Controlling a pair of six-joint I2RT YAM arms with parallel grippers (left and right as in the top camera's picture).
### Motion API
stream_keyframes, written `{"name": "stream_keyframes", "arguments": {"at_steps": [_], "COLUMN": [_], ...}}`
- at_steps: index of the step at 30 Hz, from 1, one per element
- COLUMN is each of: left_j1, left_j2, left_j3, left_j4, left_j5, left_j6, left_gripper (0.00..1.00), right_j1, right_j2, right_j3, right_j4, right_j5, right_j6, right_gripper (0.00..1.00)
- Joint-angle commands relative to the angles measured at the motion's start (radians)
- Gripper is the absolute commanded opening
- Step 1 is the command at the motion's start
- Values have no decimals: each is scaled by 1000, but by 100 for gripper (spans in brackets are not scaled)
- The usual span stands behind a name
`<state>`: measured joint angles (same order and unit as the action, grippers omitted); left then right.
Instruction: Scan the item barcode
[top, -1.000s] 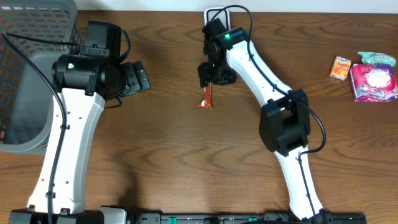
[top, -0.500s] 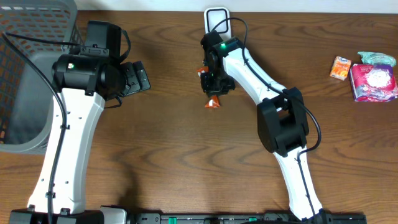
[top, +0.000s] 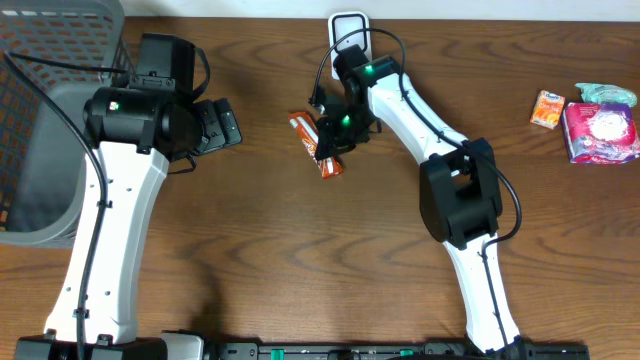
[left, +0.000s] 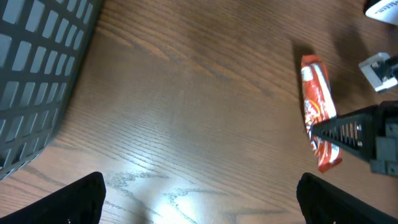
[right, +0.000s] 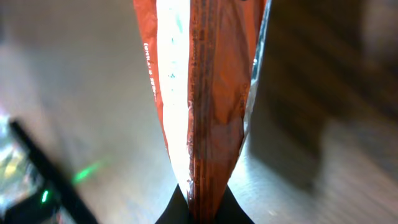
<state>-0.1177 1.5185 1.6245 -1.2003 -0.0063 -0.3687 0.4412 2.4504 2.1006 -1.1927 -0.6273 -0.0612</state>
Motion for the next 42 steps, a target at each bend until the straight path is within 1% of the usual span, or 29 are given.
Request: {"name": "stream_keyframes", "arguments": {"at_steps": [1,5,7,11,13,26,33,35,38,40,41,42], "left_j1": [3,3,3,3,3,3,3,3,3,3,3,3], "left_j2": [-9,-9,-9,-9,-9,-9,-9,-9,-9,-9,-9,-9], "left_j3": [0,0,0,0,0,0,0,0,0,0,0,0], "left_j4": [-3,-3,-3,-3,-3,-3,-3,-3,-3,-3,-3,-3], "left_j5": [-10,-10,-10,-10,-10,-10,-10,-10,-10,-10,-10,-10], "left_j6": [5,5,5,5,5,5,5,5,5,5,5,5], "left_gripper": [98,98,98,98,98,98,98,98,98,98,98,98], "right_j1": [-9,-17,-21,-27,-29,-28,-28,-28,-29,-29,-29,-29], "right_j2": [-27,-27,-27,-27,-27,-27,-27,-27,-27,-27,-27,-27], "right_j3": [0,0,0,0,0,-1,-1,-1,-1,-1,-1,-1], "right_j4": [-27,-76,-121,-237,-257,-258,-252,-229,-129,-75,-57,-50], "right_j5": [-187,-250,-275,-340,-350,-347,-276,-246,-128,3,75,126], "right_j6": [-211,-322,-404,-618,-653,-655,-649,-594,-334,-146,-63,-10], "right_gripper": [1,1,1,1,1,1,1,1,1,1,1,1]}}
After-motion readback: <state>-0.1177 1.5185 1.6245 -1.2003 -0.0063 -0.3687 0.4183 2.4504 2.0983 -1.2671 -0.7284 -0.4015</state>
